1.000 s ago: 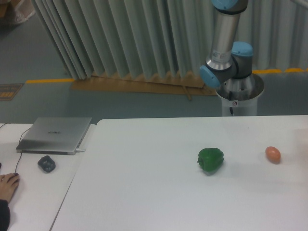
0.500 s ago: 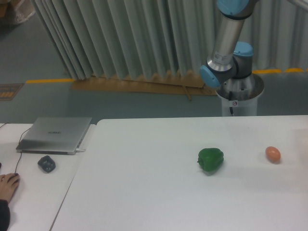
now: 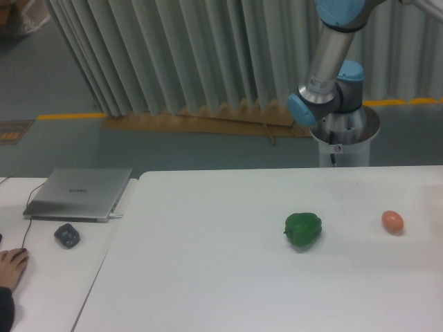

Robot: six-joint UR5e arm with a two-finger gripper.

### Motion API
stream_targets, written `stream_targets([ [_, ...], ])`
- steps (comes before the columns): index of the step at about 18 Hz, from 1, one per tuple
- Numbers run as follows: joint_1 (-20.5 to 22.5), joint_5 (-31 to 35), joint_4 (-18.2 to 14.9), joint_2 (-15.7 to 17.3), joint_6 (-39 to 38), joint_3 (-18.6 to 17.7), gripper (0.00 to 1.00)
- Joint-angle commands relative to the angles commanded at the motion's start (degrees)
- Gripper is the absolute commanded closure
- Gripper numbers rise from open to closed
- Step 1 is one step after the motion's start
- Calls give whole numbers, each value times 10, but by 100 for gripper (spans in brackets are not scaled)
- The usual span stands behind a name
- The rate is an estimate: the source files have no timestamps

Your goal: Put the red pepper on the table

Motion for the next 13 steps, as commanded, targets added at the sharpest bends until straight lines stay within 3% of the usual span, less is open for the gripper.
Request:
stream_targets([
  [13,-4,0,9,-17,1,-37,1],
])
